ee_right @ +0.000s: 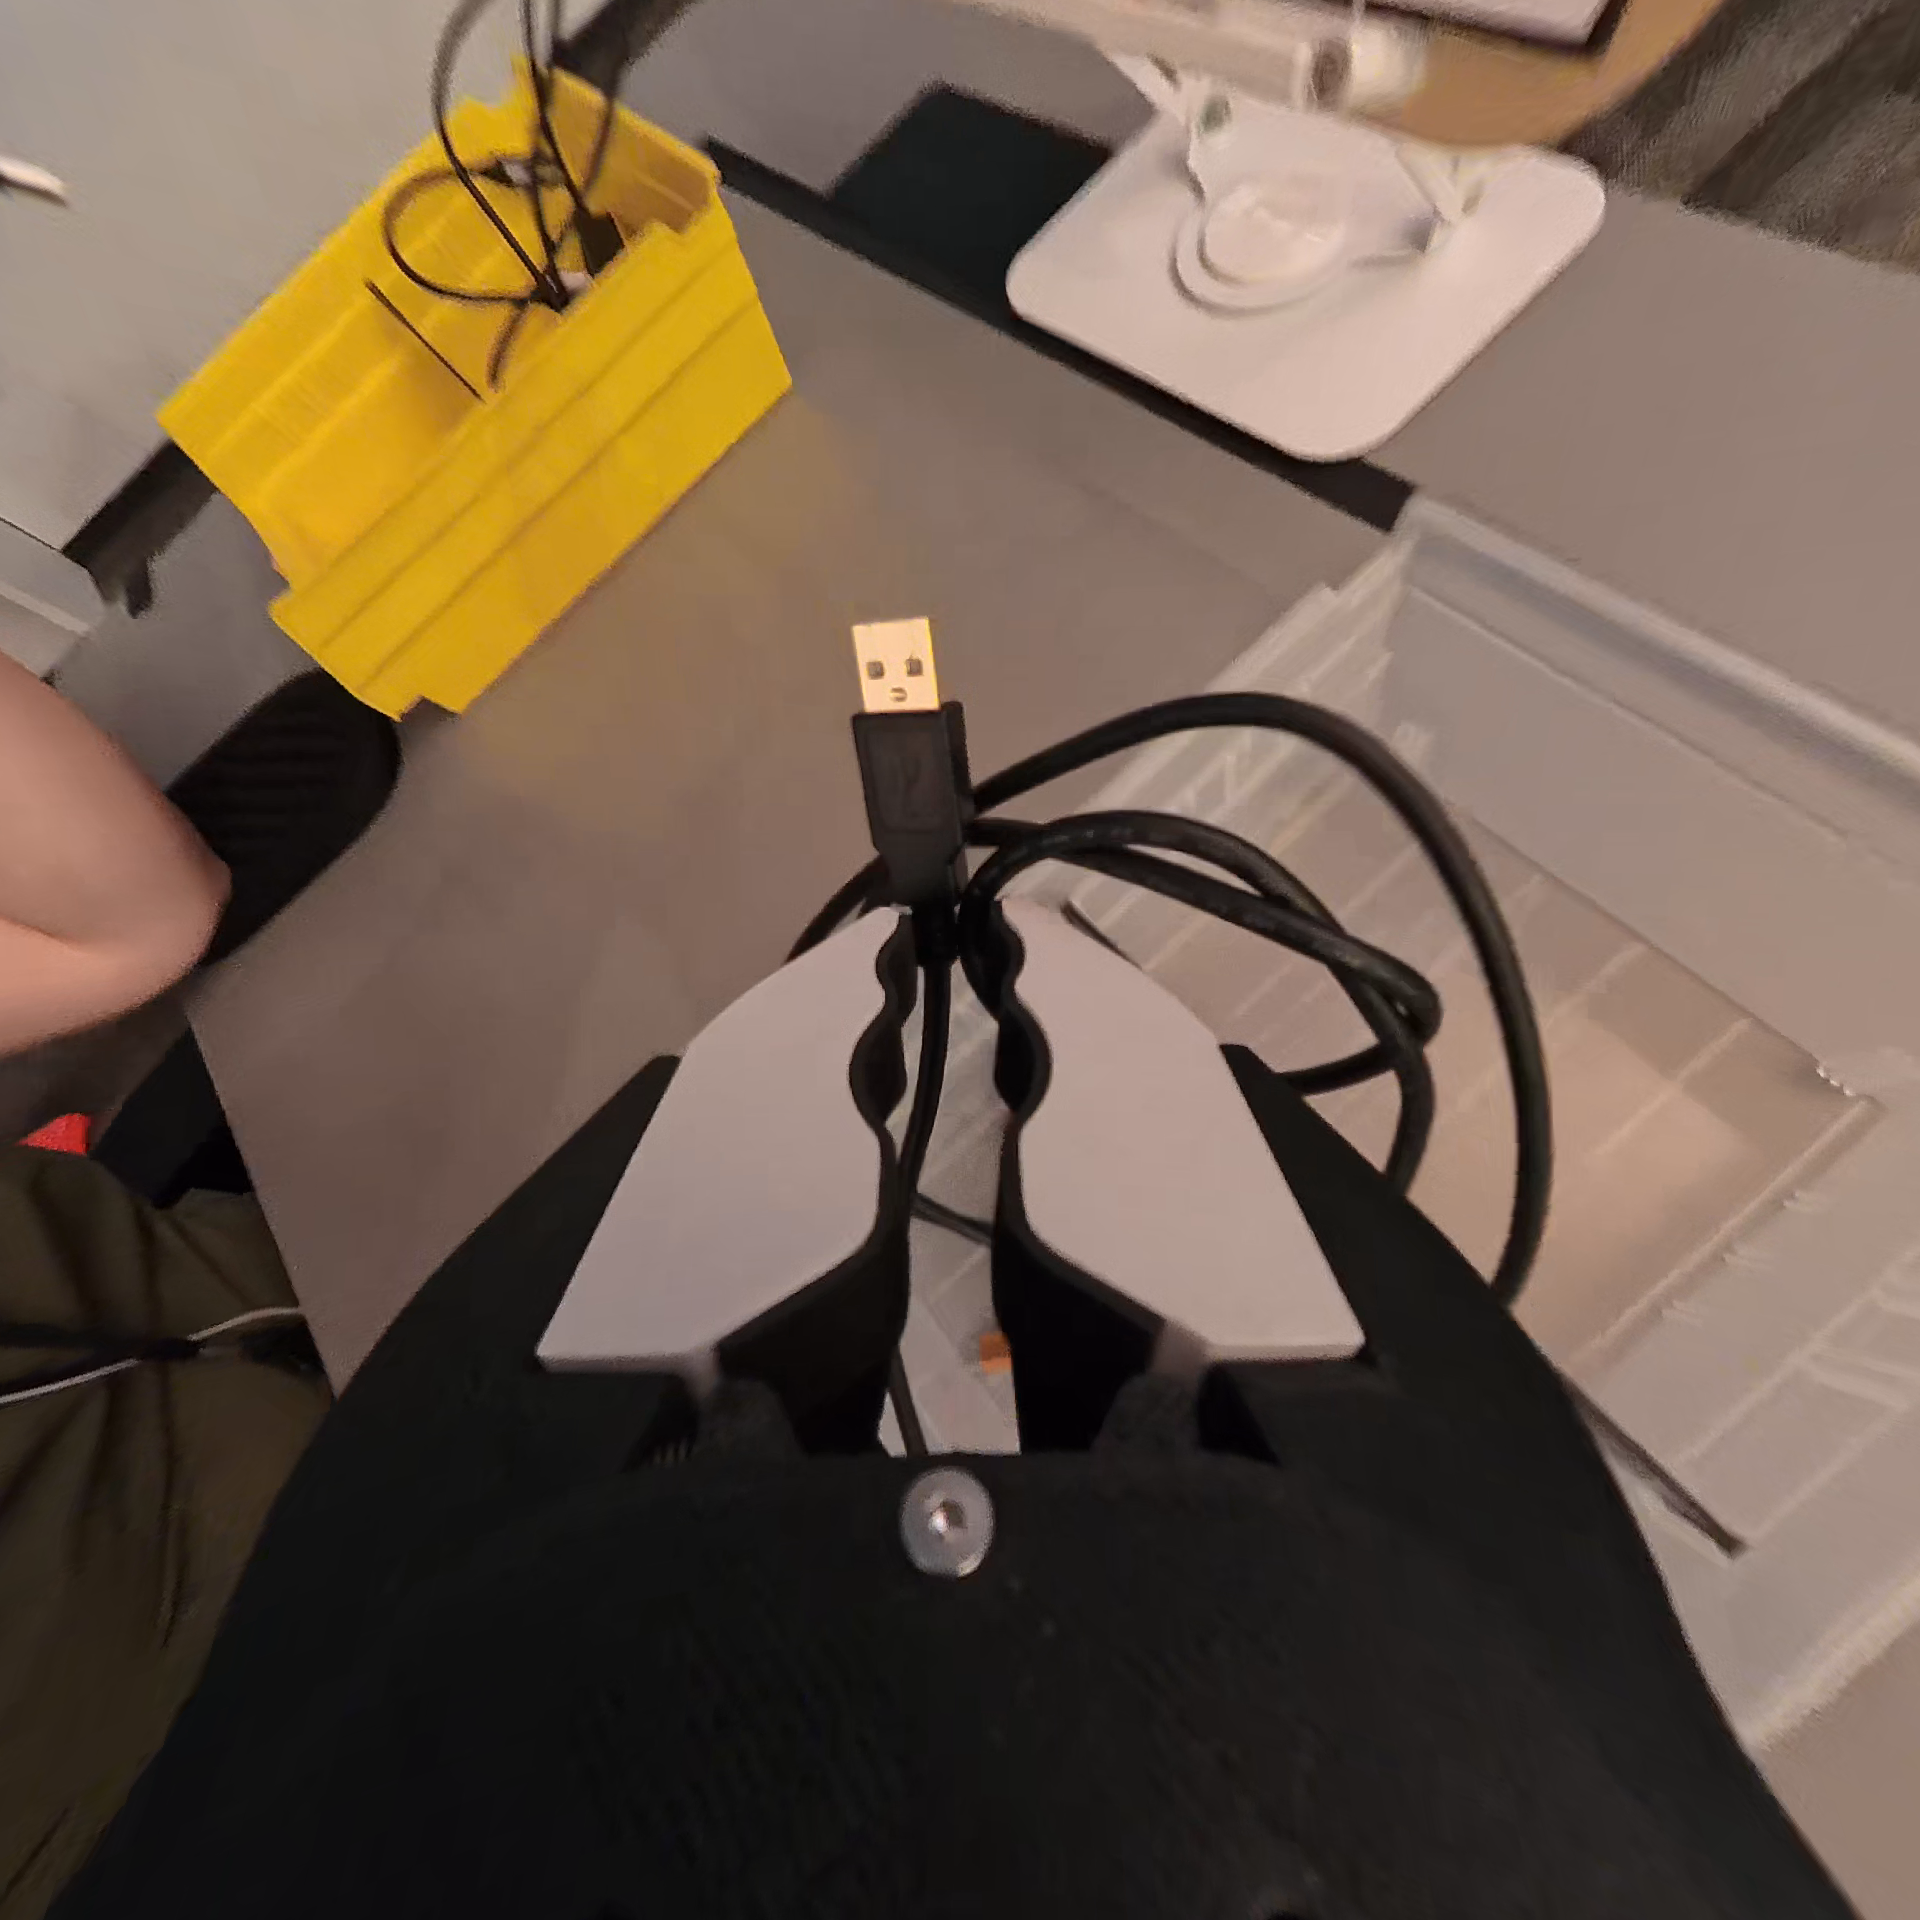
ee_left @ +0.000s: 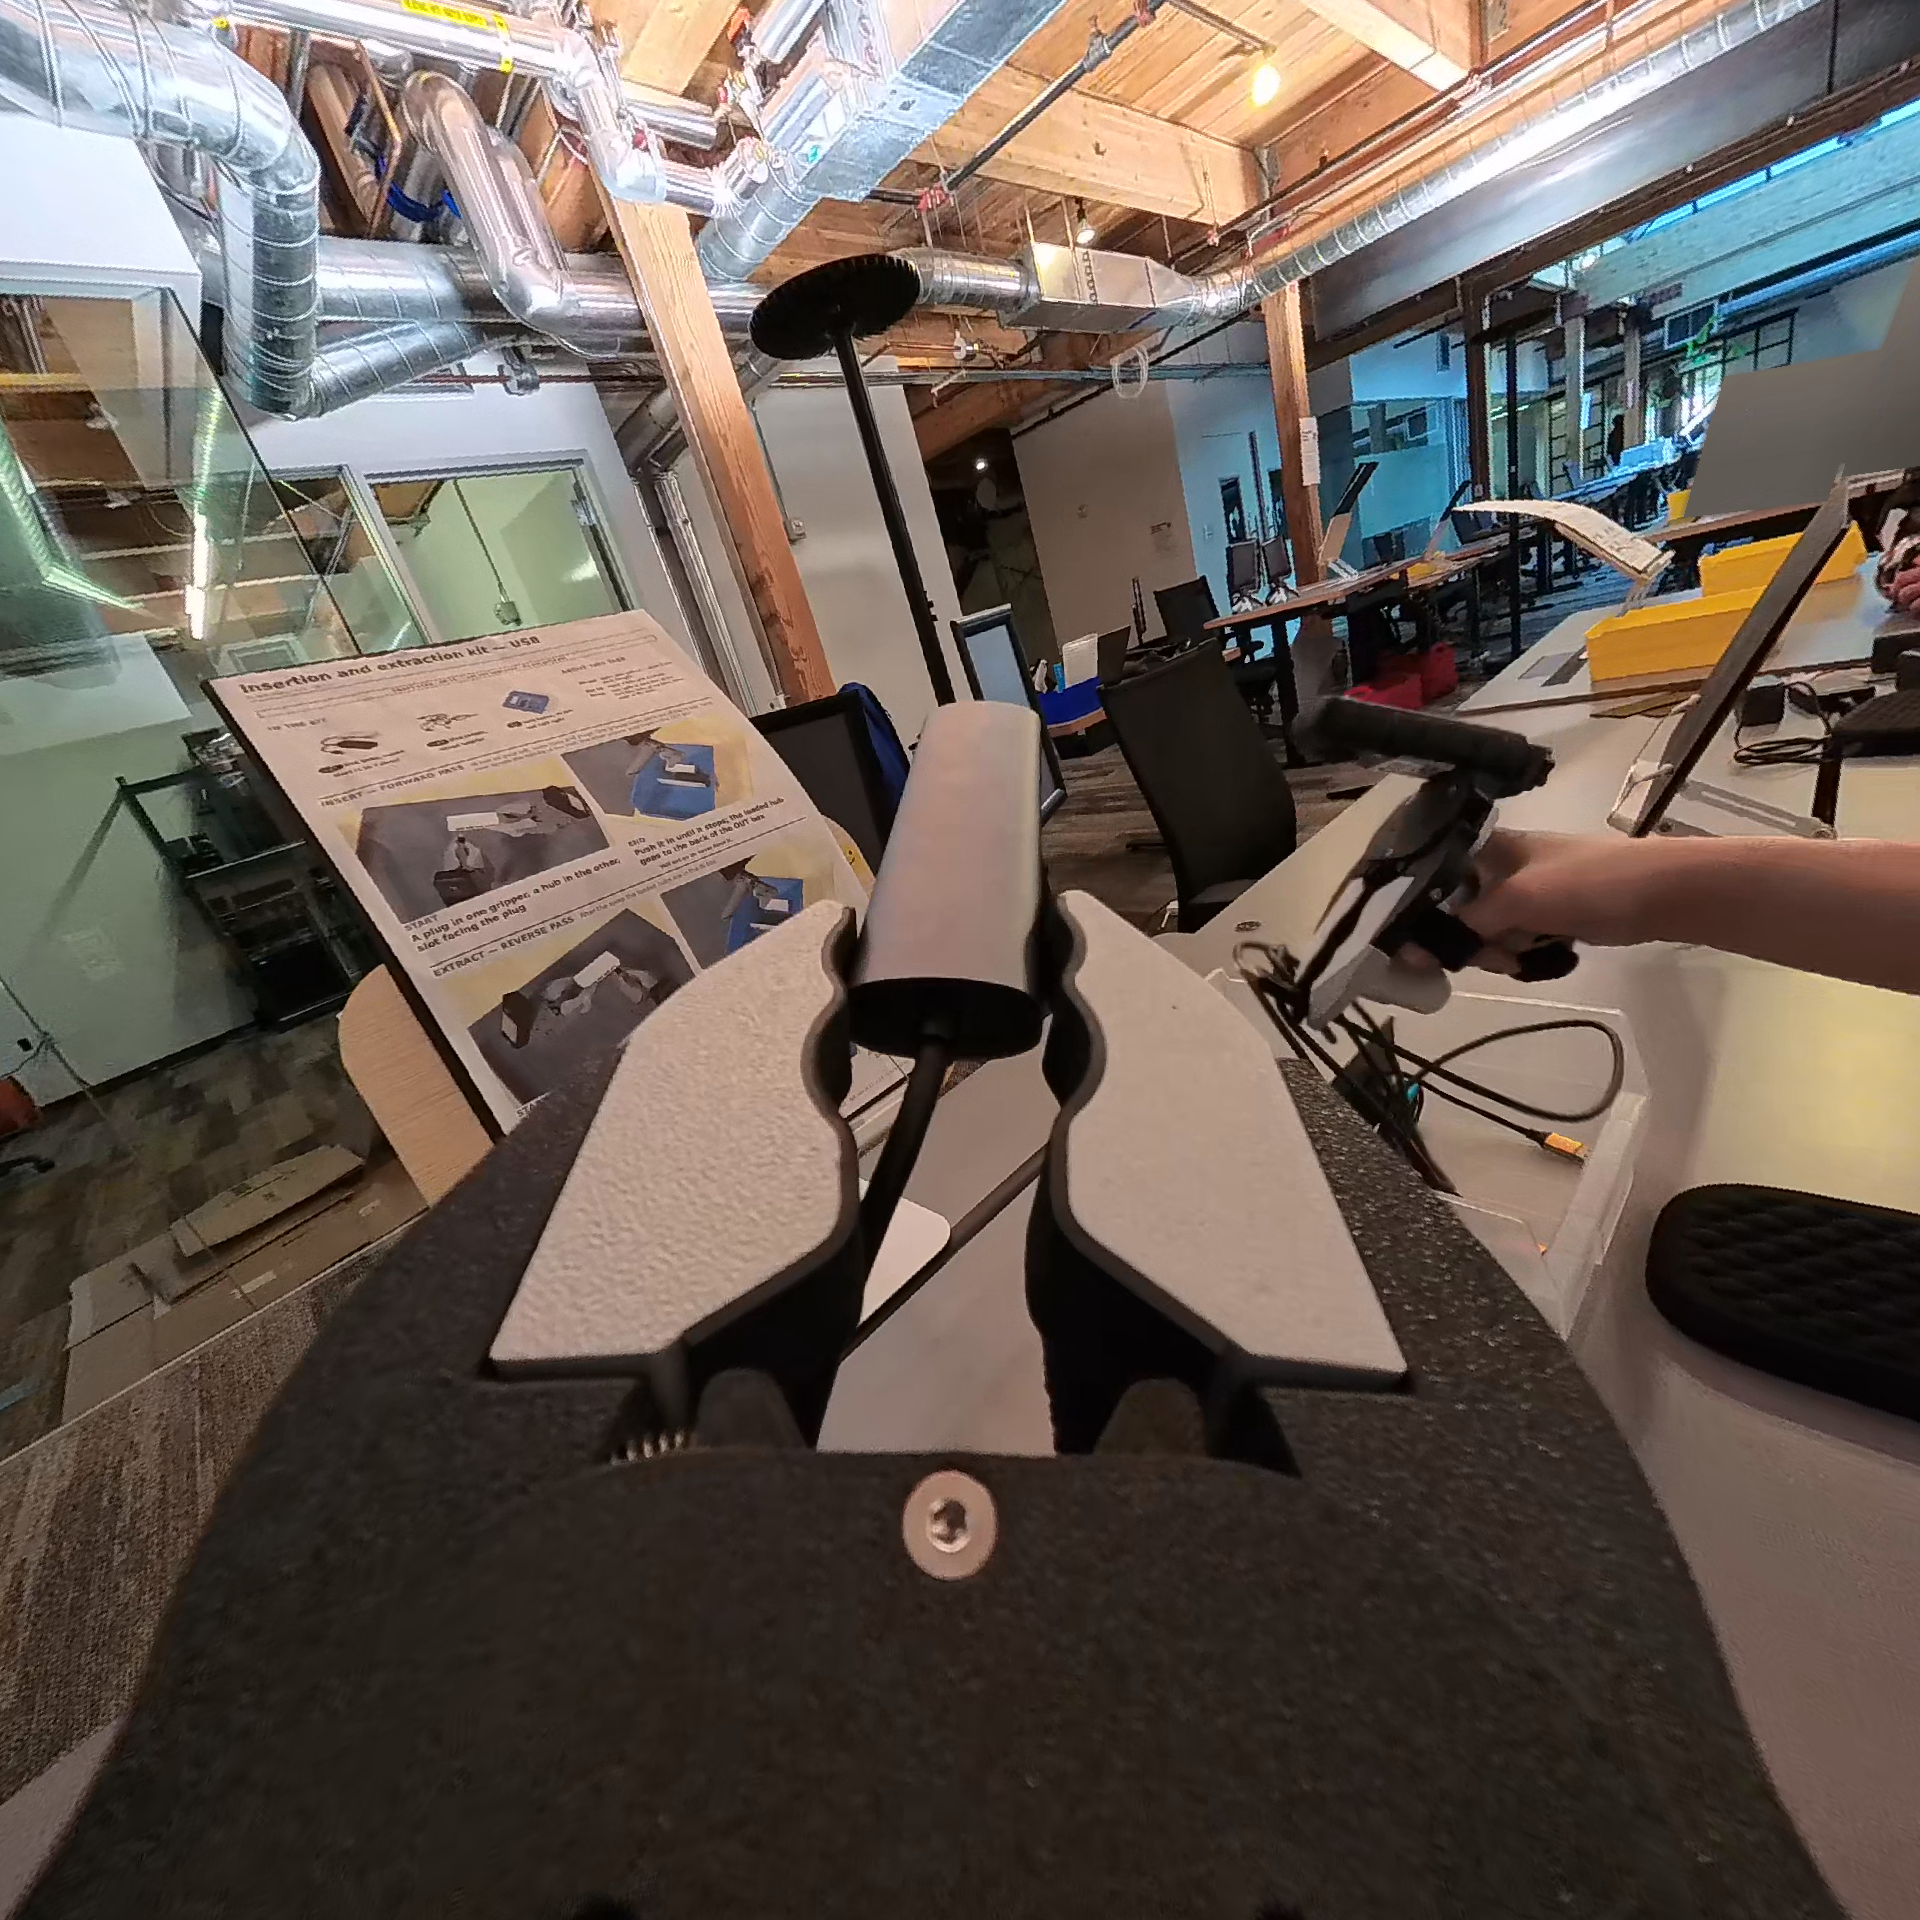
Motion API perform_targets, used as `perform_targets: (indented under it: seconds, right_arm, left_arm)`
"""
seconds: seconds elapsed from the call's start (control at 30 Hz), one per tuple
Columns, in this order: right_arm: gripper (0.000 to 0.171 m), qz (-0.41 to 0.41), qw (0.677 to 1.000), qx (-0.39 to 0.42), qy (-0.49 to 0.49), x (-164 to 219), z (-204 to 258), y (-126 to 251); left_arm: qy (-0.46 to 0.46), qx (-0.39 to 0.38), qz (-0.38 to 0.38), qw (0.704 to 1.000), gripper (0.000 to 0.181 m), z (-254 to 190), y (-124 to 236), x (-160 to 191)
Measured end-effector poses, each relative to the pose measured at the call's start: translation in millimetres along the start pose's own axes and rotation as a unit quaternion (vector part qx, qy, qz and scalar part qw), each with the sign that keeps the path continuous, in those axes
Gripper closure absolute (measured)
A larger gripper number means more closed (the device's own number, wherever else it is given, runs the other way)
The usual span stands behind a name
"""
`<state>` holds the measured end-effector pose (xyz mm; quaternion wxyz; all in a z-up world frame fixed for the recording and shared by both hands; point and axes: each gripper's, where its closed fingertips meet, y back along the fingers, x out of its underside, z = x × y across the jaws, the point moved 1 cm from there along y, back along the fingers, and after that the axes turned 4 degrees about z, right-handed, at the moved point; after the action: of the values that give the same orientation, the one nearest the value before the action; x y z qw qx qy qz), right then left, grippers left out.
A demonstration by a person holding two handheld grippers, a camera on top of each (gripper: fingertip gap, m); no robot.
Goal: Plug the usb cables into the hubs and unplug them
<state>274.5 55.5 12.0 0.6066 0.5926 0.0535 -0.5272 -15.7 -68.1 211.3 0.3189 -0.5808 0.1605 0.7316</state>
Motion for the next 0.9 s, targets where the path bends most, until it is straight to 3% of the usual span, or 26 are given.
perform_targets:
  seconds: [0.3,0.7,0.9]
  right_arm:
    - [0.158,0.111,0.992,0.017,0.051,74.5,-34.7,-5.8]
    - [0.157,0.230,0.961,0.088,0.125,109.6,-62.1,-30.5]
    - [0.156,0.251,0.953,0.101,0.140,115.2,-66.2,-41.5]
  left_arm:
    - [-0.002,0.001,0.002,1.000,0.148,-1.3,-1.5,0.7]
    - [-0.019,0.005,0.024,1.000,0.148,-10.1,-12.4,8.0]
    - [-0.027,0.000,0.030,0.999,0.148,-10.2,-14.0,9.8]
